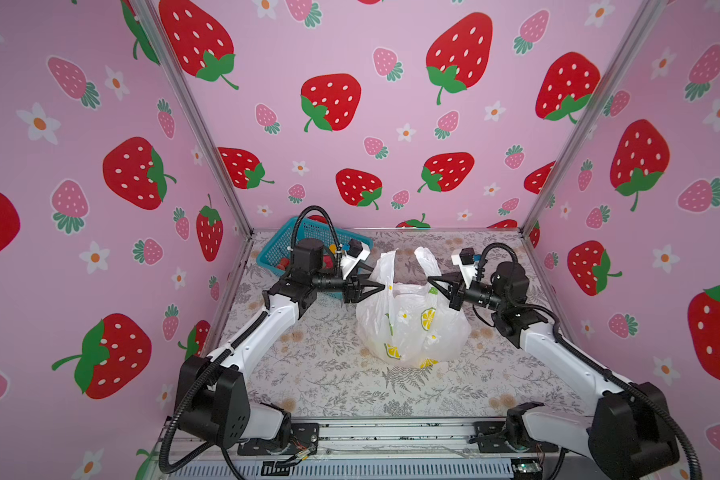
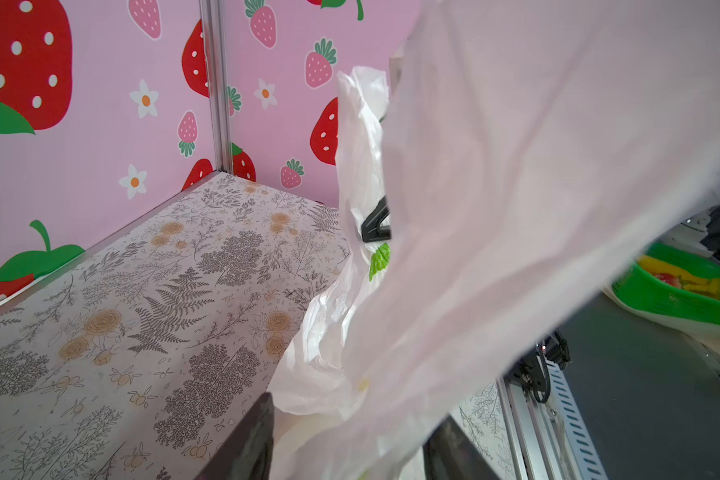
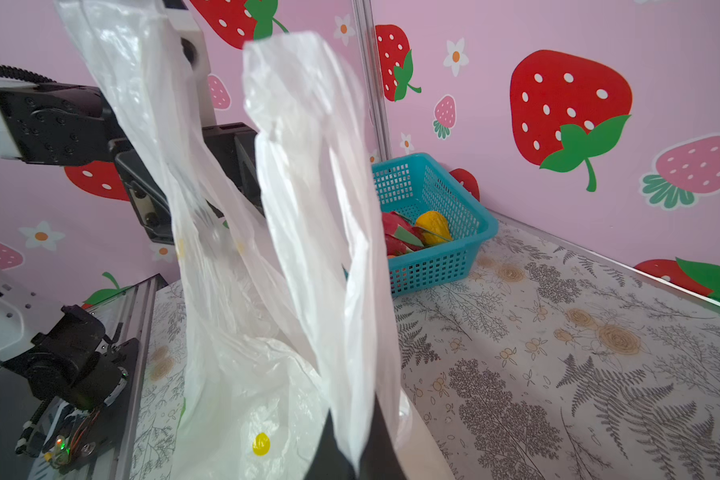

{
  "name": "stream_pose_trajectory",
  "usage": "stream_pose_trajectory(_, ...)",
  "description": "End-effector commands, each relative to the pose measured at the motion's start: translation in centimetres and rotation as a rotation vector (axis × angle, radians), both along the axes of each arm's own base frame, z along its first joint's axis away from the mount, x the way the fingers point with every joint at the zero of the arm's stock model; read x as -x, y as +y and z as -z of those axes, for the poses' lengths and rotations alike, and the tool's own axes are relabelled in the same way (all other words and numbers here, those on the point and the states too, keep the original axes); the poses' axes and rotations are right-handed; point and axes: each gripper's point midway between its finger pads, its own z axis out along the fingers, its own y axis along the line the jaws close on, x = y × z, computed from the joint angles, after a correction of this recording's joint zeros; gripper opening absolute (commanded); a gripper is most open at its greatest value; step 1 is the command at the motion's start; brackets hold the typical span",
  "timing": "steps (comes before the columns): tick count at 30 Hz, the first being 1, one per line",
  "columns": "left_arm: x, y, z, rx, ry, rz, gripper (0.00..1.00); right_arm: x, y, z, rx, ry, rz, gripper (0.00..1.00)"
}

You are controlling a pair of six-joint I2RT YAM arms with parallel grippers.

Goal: Place the fake fruits into the plastic bag and tie a complex knot

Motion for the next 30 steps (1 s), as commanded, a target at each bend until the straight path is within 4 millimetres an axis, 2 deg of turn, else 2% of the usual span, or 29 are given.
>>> stream_pose_trajectory(1,0.7,-0.9,-2.2,0.039,-0.071,0.072,0.51,-0.6,-0.1,-1.1,-0.008,-0.034,0.006,0.00)
stream_pose_trajectory(6,1.2,-1.2,-2.0,0.034,-0.082,0.080,0.44,-0.8,-0.1,-1.2,-0.012,-0.029,0.014,0.00)
stream_pose_trajectory(13,2.2,-1.3,-2.0,0.029,-0.107,0.075,0.63,-0.7,-0.2,-1.0,-0.016,-0.020,0.021,0.00)
stream_pose_trajectory(18,2.7,-1.7,-1.5,0.014,-0.135,0.051,0.64,-0.7,-0.2,-0.9,-0.016,-0.016,0.021,0.00)
stream_pose_trajectory(21,2.3,-1.9,-1.1,-0.003,-0.142,0.020,0.56,-0.8,-0.2,-0.9,-0.019,-0.013,0.023,0.00)
stream_pose_trajectory(24,1.9,-1.9,-1.0,-0.014,-0.146,-0.005,0.43,-0.8,-0.2,-1.0,-0.022,-0.013,0.024,0.00)
stream_pose_trajectory(30,2.3,-1.7,-1.0,-0.034,-0.196,-0.002,0.18,-0.7,-0.3,-1.2,-0.027,-0.008,0.030,0.00)
